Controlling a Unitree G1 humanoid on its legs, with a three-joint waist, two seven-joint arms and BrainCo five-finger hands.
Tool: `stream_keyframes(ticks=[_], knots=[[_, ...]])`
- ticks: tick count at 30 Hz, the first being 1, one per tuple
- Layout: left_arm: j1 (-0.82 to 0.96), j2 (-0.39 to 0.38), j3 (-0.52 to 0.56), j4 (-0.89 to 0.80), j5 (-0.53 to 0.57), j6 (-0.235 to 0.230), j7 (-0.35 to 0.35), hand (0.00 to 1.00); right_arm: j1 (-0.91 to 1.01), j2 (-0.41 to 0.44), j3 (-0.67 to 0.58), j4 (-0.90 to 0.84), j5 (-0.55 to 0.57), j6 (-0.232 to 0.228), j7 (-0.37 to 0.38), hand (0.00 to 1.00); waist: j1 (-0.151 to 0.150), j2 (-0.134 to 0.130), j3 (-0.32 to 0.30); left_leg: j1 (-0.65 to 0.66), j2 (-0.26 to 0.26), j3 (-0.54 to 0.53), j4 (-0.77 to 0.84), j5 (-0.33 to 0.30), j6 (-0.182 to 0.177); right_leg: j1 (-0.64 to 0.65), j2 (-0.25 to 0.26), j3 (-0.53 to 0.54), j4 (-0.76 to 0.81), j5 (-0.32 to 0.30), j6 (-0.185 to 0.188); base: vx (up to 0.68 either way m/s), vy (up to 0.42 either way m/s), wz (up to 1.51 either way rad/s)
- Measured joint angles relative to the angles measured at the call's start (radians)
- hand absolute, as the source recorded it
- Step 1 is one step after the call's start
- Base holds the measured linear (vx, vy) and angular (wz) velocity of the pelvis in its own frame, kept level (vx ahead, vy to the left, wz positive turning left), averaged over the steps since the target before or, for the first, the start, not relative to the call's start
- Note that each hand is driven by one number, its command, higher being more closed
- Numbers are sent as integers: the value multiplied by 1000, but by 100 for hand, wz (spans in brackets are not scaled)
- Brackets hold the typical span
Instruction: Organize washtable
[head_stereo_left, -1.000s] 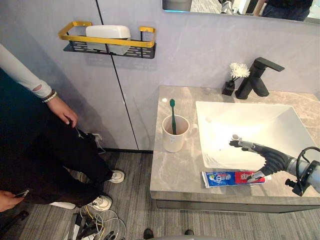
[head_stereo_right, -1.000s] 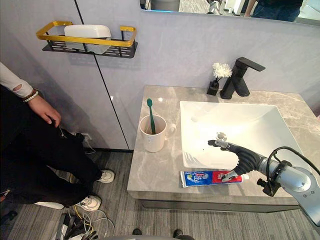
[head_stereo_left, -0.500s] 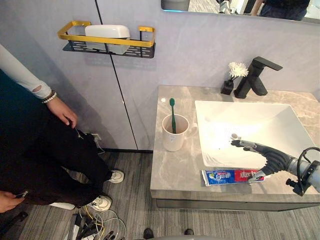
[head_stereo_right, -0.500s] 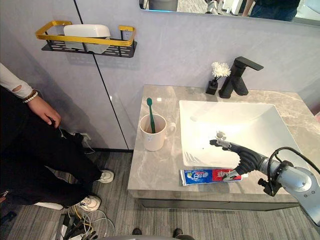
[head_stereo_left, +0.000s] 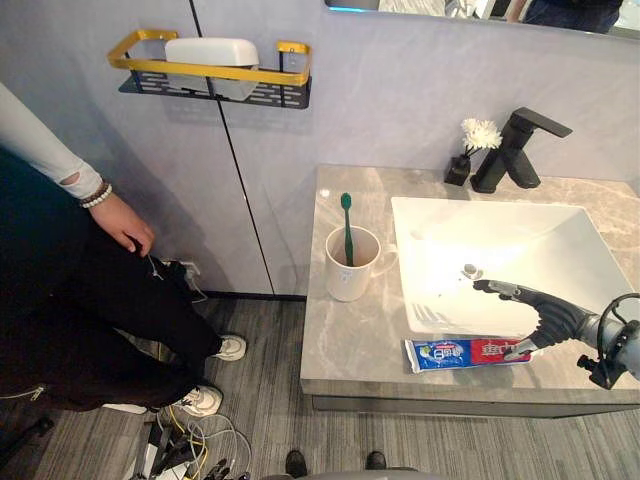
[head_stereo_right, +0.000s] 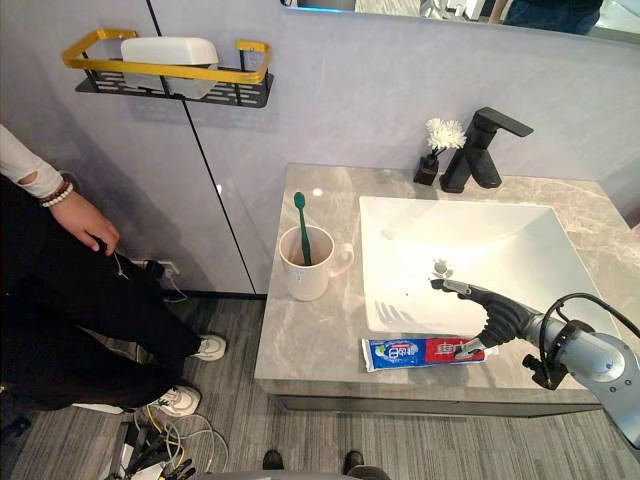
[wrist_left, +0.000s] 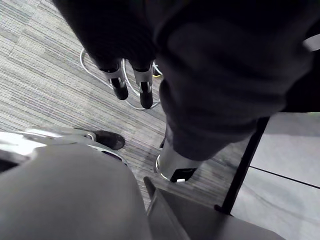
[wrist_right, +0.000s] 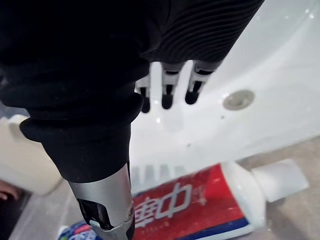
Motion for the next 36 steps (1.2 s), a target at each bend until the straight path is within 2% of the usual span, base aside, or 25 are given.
stream_keyframes(ticks=[6,14,22,25,36], knots=[[-3,14,-29,-1,0,0,5,0,-28,1,28,36,-37,-1,-10,0,-1,-5,37,-2,-1,4,0,0,0,-3,0,3,0,1,1,0,0,0],[-3,17,-47,-1,-16,-1,18,0,-28,4,45,35,-38,-1,-17,0,7,-4,45,-2,-1,3,-5,0,0,-3,1,2,-5,2,1,0,0,0],[-6,26,-66,-13,-19,-5,18,0,-28,12,53,34,-38,-1,-18,0,9,-14,70,-6,-1,2,-2,0,0,-6,0,2,-2,2,1,0,0,0],[-7,27,-68,-17,-26,-6,19,0,-28,12,67,28,-38,-2,-18,0,9,-9,74,-21,0,1,5,0,0,-20,0,2,2,3,0,0,0,0],[-23,40,-74,-17,-38,-7,24,0,-28,13,100,-6,-37,-3,-17,0,16,-26,101,-40,2,-4,7,0,0,-34,2,-3,2,3,0,1,0,0]])
